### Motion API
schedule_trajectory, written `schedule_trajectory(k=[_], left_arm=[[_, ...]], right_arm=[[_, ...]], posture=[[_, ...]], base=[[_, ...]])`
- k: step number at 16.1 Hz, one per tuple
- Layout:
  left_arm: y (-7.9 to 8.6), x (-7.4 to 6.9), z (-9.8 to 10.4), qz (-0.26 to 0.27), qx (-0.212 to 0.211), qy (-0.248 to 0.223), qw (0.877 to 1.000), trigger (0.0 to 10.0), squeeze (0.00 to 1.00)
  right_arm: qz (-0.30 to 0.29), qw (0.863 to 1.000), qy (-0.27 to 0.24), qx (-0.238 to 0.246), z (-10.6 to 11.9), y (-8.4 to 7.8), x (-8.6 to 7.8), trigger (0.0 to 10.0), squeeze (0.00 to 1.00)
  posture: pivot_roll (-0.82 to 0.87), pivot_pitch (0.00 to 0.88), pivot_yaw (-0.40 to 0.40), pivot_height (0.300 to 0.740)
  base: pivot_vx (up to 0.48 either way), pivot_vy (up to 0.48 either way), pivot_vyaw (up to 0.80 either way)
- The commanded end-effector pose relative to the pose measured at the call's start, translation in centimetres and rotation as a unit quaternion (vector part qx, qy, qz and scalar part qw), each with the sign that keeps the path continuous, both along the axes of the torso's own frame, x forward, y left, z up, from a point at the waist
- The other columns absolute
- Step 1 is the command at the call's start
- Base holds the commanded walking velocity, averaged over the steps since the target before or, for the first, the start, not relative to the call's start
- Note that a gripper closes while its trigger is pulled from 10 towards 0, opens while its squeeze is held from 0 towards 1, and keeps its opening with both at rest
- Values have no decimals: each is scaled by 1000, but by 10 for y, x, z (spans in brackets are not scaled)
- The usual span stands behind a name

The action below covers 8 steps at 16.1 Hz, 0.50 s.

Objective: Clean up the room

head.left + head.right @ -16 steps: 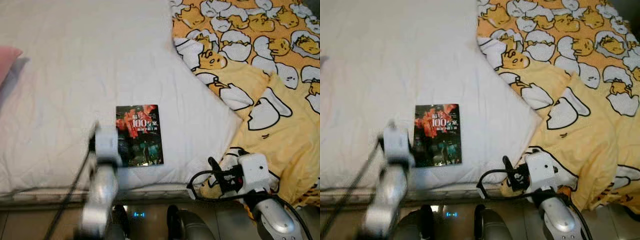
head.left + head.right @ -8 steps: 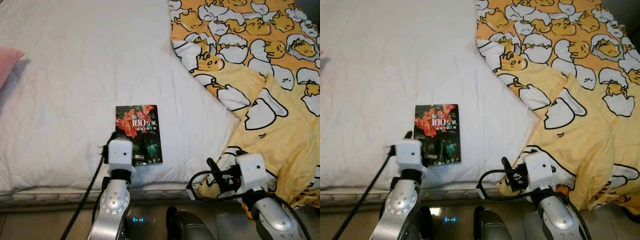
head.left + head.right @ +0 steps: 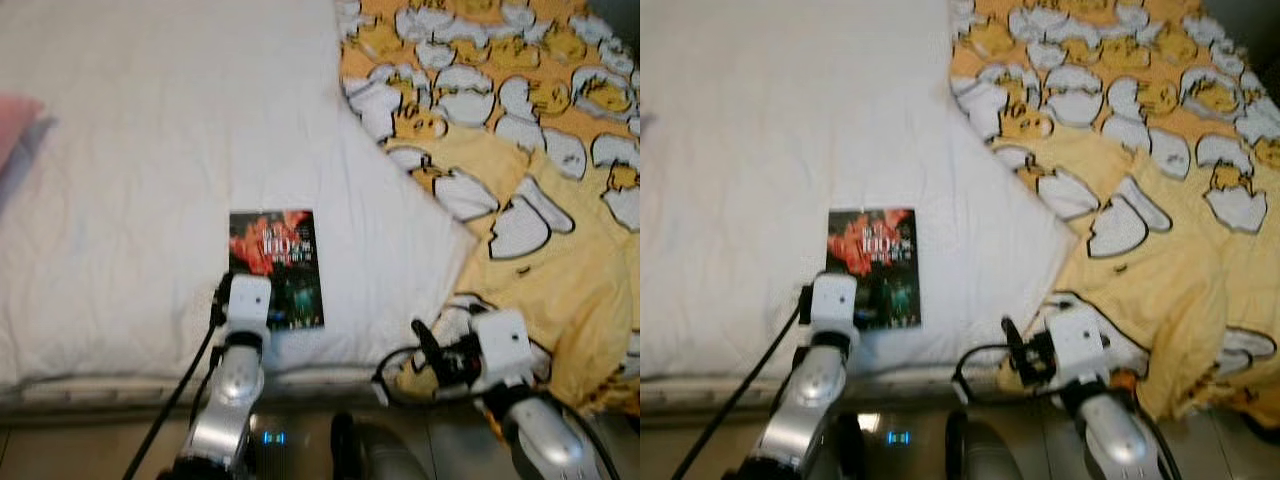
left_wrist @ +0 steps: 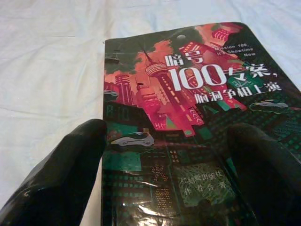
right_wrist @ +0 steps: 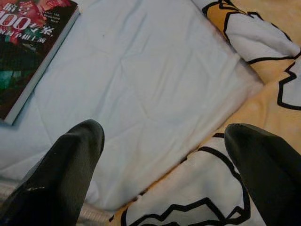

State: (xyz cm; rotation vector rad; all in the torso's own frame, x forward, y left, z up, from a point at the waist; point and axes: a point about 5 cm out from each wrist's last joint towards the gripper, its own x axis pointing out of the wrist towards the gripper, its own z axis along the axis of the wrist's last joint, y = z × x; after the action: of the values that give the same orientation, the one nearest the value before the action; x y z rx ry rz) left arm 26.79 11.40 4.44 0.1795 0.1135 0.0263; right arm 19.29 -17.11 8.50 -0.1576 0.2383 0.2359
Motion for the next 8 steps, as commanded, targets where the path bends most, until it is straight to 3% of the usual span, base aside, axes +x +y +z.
schedule_trajectory(k=[1, 3, 4, 5, 6, 7, 8], left_arm=[[-7, -5, -7, -12, -9, 13, 1000, 10000, 0], [-12, -9, -20, -11, -21, 56, 998, 10000, 0], [-11, -14, -47, 18, -90, 147, 985, 10000, 0], [-10, -15, -56, 28, -120, 178, 976, 9373, 0], [-10, -14, -59, 21, -120, 188, 975, 824, 0], [-8, -12, -59, 14, -109, 190, 976, 0, 0], [-3, -8, -58, 17, -103, 188, 977, 0, 0]], right_arm=[[-9, 1000, 0, -9, 0, -6, -4, 10000, 0], [-8, 1000, 2, -10, 0, -5, -5, 10000, 0], [-7, 1000, 3, -11, -1, -4, -4, 10000, 0], [-6, 1000, 3, -11, -1, -4, -4, 10000, 0], [-6, 1000, 3, -12, 0, -5, -4, 10000, 0], [-6, 1000, 3, -13, 0, -5, -3, 10000, 0], [-5, 1000, 4, -13, 0, -5, -3, 10000, 0]], posture=[[-181, 231, -112, 740], [-184, 233, -114, 740], [-185, 232, -115, 740], [-188, 234, -118, 740], [-188, 235, -123, 740], [-188, 235, -123, 740], [-188, 235, -123, 740]], base=[[0, 0, 0], [0, 0, 0], [0, 0, 0], [0, 0, 0], [0, 0, 0], [0, 0, 0], [0, 0, 0]])
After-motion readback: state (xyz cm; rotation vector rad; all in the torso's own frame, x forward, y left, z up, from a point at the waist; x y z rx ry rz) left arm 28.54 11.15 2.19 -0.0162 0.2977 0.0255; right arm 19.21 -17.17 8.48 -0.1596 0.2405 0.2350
